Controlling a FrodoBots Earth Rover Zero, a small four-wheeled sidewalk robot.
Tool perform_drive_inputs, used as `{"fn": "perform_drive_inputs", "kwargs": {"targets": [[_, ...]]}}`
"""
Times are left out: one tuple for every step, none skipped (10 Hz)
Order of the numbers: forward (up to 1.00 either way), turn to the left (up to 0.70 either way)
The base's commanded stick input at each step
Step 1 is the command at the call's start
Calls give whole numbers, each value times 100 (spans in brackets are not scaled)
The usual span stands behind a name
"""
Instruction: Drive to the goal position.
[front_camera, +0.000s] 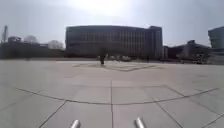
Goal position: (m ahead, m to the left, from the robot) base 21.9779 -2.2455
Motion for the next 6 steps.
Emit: {"fn": "perform_drive_inputs", "kwargs": {"targets": [[85, -32], [85, -31], [85, -23], [85, 1], [85, 1], [85, 1]]}}
